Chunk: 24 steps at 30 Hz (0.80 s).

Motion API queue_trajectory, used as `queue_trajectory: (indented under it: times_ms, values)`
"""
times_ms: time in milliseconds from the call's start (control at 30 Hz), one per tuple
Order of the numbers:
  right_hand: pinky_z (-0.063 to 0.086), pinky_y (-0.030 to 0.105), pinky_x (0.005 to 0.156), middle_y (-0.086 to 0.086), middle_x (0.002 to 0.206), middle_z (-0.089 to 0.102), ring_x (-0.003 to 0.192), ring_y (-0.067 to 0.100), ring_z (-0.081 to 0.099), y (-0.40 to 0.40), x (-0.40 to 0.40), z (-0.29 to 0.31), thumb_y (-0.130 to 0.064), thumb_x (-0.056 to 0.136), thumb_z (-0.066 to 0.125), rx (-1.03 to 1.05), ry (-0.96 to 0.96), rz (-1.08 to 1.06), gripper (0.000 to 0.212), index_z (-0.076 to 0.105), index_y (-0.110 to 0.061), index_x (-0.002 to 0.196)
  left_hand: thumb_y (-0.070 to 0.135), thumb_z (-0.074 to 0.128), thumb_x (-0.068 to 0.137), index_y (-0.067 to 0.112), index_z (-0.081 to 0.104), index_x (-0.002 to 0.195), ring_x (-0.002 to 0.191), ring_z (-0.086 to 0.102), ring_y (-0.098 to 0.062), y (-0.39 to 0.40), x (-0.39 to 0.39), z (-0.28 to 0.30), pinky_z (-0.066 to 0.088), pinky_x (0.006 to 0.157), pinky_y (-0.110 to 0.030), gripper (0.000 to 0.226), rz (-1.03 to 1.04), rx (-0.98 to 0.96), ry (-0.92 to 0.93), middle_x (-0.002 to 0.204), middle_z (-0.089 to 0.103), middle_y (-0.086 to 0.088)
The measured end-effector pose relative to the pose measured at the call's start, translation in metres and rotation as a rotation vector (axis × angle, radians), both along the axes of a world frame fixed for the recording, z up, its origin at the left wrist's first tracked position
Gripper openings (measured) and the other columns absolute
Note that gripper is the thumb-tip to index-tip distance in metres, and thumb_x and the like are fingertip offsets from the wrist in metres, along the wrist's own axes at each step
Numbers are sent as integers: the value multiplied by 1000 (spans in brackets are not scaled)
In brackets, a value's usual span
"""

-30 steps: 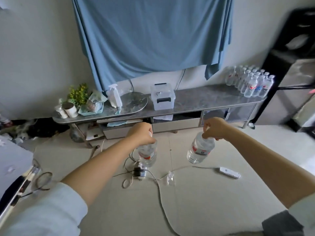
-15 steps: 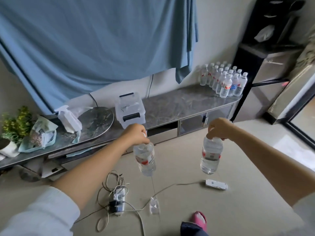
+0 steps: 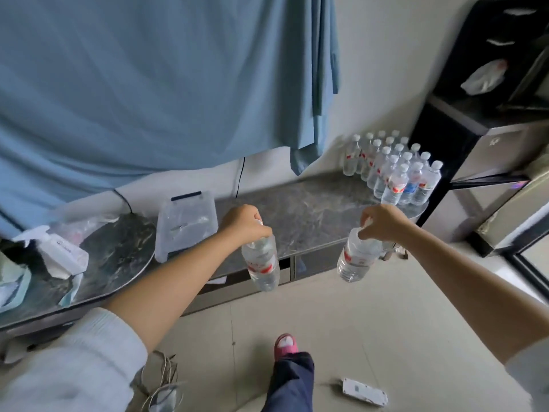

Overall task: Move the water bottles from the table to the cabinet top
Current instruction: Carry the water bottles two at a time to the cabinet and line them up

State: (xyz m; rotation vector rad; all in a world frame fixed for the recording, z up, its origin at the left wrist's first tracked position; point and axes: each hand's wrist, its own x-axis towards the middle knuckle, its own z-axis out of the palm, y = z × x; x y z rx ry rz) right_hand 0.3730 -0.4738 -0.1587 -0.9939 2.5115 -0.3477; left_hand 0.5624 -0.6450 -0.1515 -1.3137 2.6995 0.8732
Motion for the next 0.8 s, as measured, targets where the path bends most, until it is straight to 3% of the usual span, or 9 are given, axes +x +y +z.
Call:
queue_trajectory:
  times_ms: [167, 367, 533, 633, 800]
  values:
    - [39, 22, 54, 7, 89, 54, 79, 22, 52, -41, -72, -9, -11, 75, 67, 58, -20, 24, 12, 62, -13, 86, 20, 67, 73, 20, 46, 56, 77, 53, -19, -52, -77, -9, 36, 55, -22, 27, -65, -17, 8, 79, 58, 0]
    - [29, 15, 49, 2, 86, 50, 80, 19, 47, -81, -150, -20, -10, 74, 66, 128, -9, 0, 30, 44, -26, 62, 20, 67, 73, 21, 41, 55, 71, 49, -17, -110, -172, -26, 32, 51, -20, 31, -158, 72, 7, 61, 47, 9]
    - [28, 15, 49, -1, 83, 47, 82, 18, 46, -100, -206, -27, -9, 74, 65, 137, 28, -29, 16, 61, -16, 88, 23, 67, 74, 22, 40, 57, 75, 49, -18, -132, -244, -30, 31, 52, -20, 32, -210, 100, 20, 61, 45, 10]
    - [28, 14, 50, -7, 77, 43, 83, 17, 46, -107, -244, -37, -11, 74, 65, 161, 7, -32, 17, 57, -19, 87, 23, 67, 74, 22, 39, 58, 78, 49, -16, -140, -288, -39, 31, 51, -19, 32, -218, 146, 20, 64, 44, 11]
    - [31, 14, 51, -3, 94, 46, 83, 15, 47, -124, -314, -55, -13, 76, 64, 215, -21, 32, 18, 51, -21, 84, 23, 66, 77, 22, 39, 57, 78, 49, -17, -149, -371, -56, 31, 51, -21, 33, -168, 201, -6, 65, 47, 7]
